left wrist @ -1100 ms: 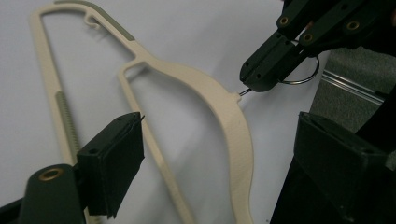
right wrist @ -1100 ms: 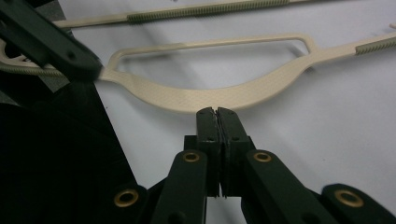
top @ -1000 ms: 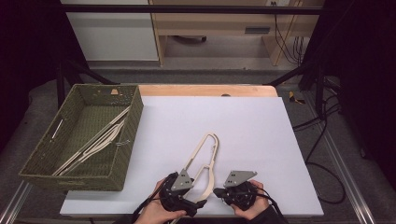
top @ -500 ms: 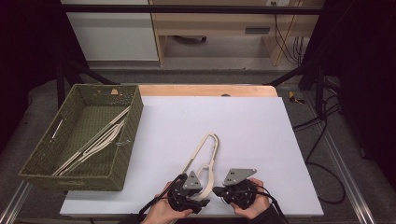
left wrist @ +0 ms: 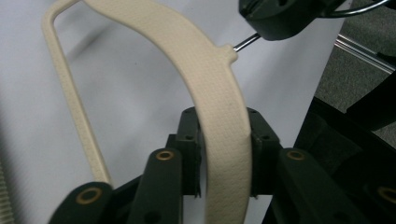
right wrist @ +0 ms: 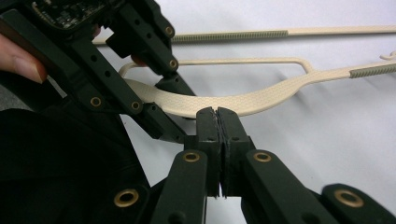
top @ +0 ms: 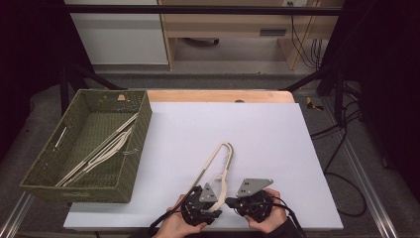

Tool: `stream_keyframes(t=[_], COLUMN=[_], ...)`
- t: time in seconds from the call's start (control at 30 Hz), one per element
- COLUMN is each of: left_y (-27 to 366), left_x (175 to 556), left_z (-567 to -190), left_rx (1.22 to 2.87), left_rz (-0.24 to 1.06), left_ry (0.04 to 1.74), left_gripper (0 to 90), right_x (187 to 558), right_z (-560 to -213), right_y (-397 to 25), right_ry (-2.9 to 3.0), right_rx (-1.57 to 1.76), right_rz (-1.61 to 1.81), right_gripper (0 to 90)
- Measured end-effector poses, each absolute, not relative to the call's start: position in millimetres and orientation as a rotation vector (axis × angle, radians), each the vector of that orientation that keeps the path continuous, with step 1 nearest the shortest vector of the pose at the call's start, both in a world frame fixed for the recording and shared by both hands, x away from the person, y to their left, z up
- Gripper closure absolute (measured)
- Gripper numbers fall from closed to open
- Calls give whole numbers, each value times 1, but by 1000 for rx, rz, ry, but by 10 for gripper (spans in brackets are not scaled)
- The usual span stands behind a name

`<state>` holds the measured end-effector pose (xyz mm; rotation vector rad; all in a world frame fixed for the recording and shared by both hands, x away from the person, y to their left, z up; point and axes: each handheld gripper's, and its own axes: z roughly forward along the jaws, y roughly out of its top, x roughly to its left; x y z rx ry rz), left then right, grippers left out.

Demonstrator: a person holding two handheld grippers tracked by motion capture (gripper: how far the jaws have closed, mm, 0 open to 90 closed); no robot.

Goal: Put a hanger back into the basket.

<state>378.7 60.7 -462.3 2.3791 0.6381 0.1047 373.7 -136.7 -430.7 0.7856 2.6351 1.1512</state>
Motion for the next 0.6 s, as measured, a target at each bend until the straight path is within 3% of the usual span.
stream_keyframes(t=[0.23, 0.43, 0.6], left_y=[63, 67, 72], left_x=[377, 377, 377], left_z=[-458, -454, -449], left_rx=[2377, 2356, 2338], left_rz=[127, 117, 118], left_ry=[648, 664, 677], left_gripper=[725, 728, 731], right_x=[372, 370, 371], right_z=[-427, -408, -396], right_y=[-140, -162, -191], right_ry=[2622, 2480, 2273], right_rx=[773, 810, 879], right_rz=[1192, 1411, 1568], right_gripper=[878, 756, 596])
